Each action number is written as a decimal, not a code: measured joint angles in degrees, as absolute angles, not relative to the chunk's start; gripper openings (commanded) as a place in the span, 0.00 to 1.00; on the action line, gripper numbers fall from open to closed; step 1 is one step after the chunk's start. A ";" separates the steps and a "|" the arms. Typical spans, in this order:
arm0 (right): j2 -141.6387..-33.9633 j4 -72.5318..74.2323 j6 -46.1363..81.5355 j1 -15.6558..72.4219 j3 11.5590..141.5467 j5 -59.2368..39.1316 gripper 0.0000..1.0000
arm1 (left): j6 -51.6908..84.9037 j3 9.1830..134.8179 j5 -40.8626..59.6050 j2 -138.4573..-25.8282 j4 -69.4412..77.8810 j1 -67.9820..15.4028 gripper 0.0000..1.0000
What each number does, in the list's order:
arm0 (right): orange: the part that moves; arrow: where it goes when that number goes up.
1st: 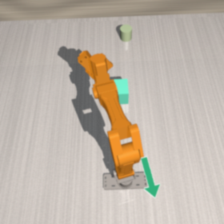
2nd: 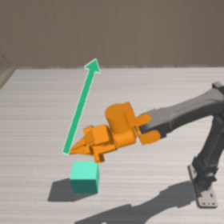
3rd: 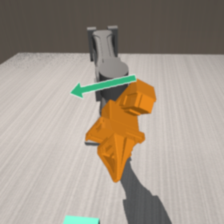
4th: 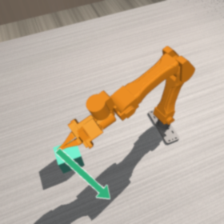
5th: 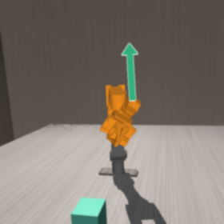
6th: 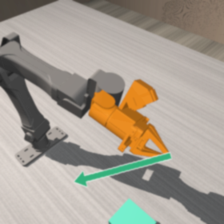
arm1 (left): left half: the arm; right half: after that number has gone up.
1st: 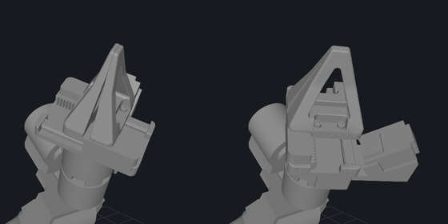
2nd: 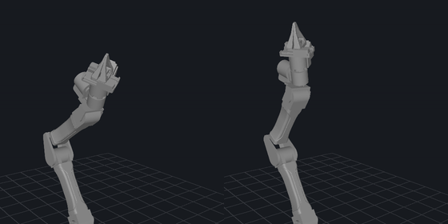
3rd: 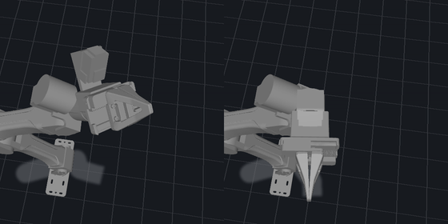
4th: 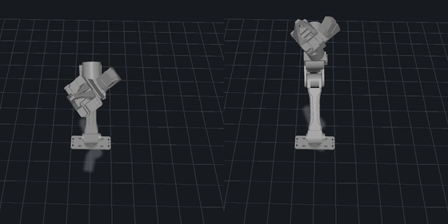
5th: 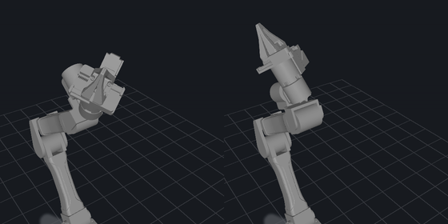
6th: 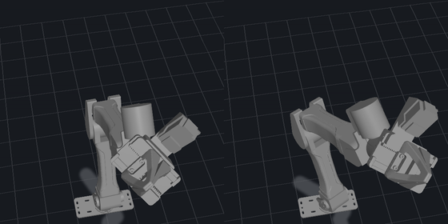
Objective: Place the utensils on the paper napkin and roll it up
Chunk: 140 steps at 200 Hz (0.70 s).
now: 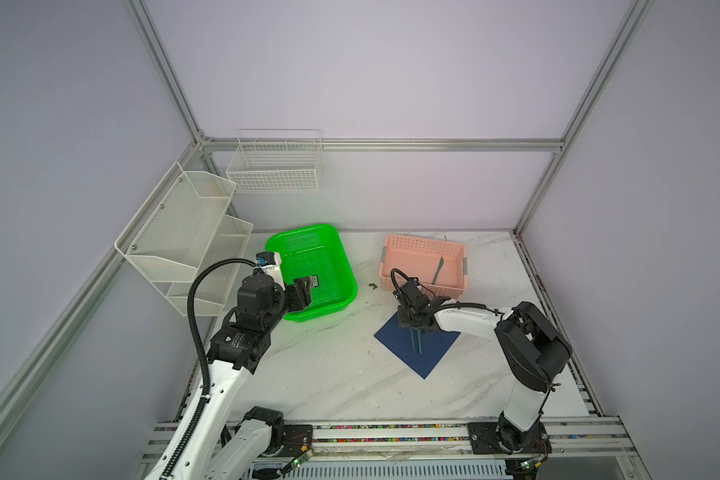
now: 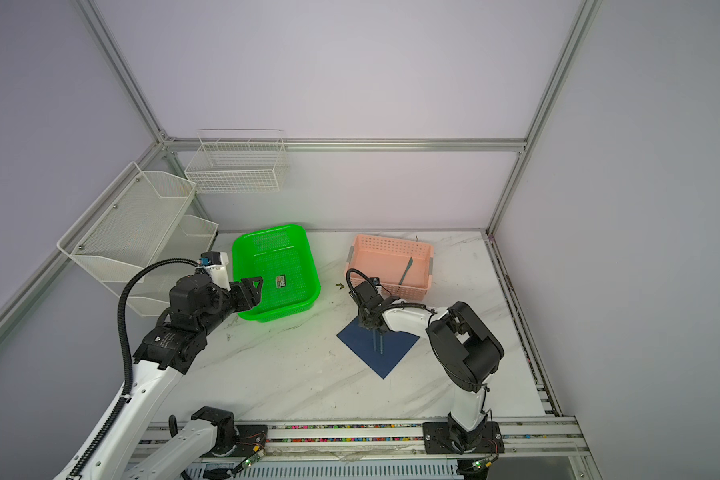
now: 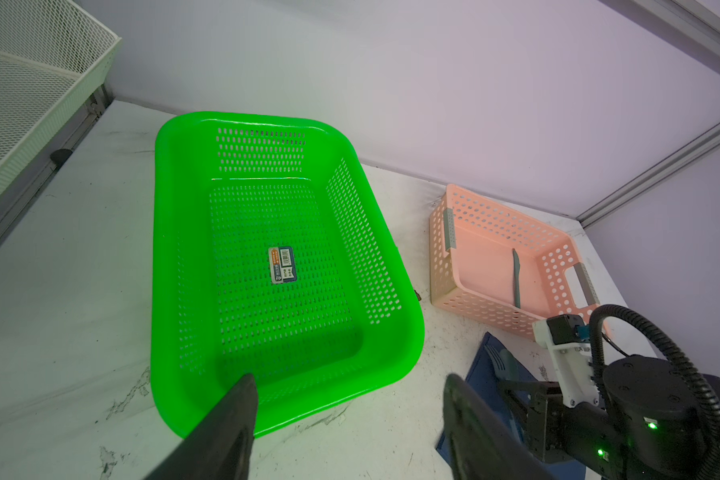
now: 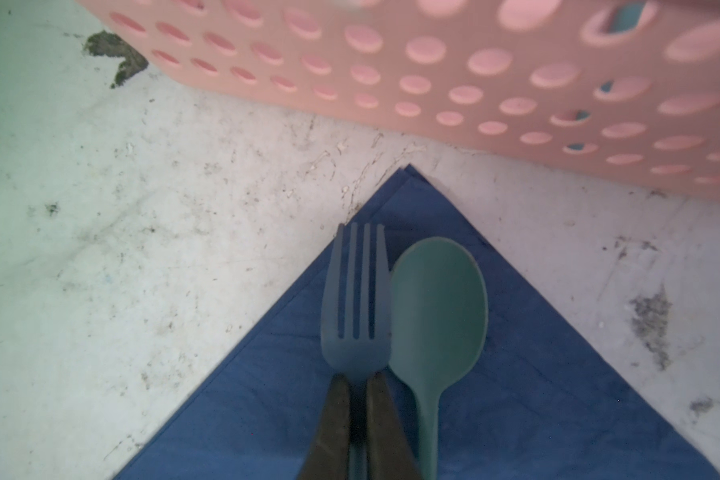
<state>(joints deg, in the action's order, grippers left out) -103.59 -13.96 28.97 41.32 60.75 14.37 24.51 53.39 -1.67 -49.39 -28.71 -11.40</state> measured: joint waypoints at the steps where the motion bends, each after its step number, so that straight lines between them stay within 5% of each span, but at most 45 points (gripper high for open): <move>1: -103.61 -13.96 28.97 41.32 60.75 14.37 0.00 | 24.53 53.39 -1.67 -49.39 -28.71 -11.40 0.70; 140: -105.36 -14.13 27.79 41.32 61.30 14.81 0.00 | 24.51 53.39 -1.69 -49.39 -28.71 -11.40 0.70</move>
